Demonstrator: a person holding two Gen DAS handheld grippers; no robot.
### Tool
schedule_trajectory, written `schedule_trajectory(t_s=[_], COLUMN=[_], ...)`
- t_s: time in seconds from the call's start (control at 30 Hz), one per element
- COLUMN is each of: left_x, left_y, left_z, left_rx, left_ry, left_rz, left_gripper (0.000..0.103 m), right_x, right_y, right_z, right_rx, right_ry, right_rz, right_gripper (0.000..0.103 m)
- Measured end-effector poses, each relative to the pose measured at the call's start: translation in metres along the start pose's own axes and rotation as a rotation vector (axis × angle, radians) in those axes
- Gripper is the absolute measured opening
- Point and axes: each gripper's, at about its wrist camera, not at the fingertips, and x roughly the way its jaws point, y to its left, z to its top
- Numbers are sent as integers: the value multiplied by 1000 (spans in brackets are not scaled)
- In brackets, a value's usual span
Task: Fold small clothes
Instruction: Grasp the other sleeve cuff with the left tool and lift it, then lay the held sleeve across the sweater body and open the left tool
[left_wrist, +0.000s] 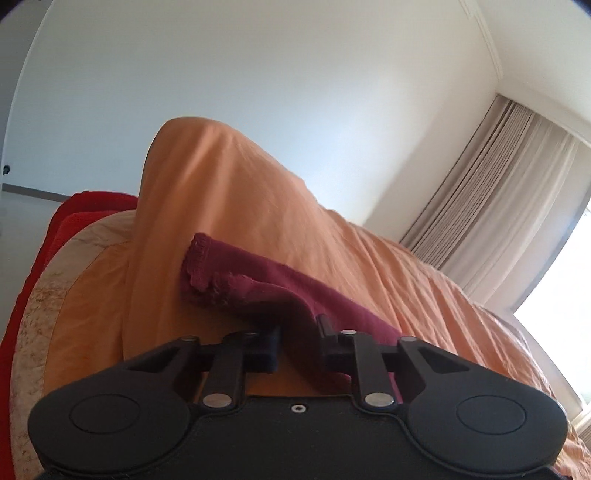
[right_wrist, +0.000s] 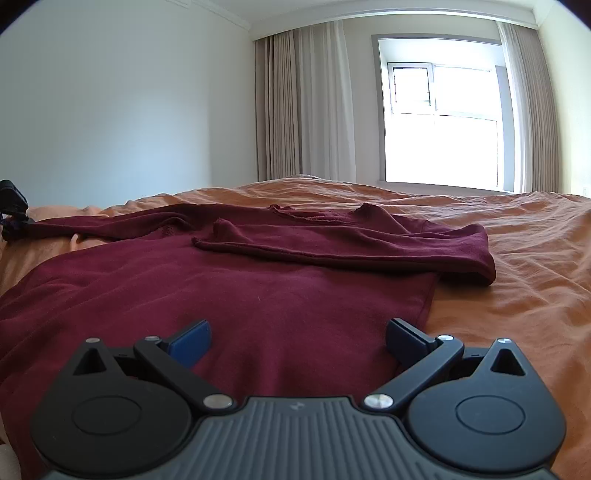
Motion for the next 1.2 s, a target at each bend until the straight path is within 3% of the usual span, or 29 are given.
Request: schedule_trajectory(t_s=[0.07, 0.23, 0.33, 0.43, 0.57, 0.67, 0.8, 0.93, 1.07, 1.2], left_x=[-4, -1, 2, -3, -26, -46, -70, -76, -72, -68], left_y=[0, -30, -66, -115, -182, -229, -275, -300, -298, -284], left_z=[3, 23, 36, 41, 22, -11, -71, -138, -197, -235], left_rx=[42, 124, 188, 326, 530, 666, 822, 949, 1016, 1040], left_ry=[-44, -117, -144, -196, -267, -262, -184, -6, 164, 275], left_rz=[-11, -85, -155, -230, -393, -537, -736, -906, -1005, -1031], left_gripper=[9, 8, 8, 7, 7, 7, 7, 7, 7, 7], right_x=[0, -1, -2, -2, -2, -2, -2, -2, -3, -4], right_y=[-1, -1, -2, -2, -3, -3, -2, -3, -4, -5], right_z=[-1, -2, -3, -4, -4, -4, -4, -5, -6, -6], right_rx=[3, 12, 16, 21, 27, 31, 36, 42, 49, 61], right_ry=[-4, -15, -21, -25, -29, -31, -34, -38, -44, -52], right_rz=[3, 11, 14, 18, 20, 21, 23, 26, 31, 37], right_gripper=[103, 103, 103, 103, 103, 103, 103, 103, 103, 103])
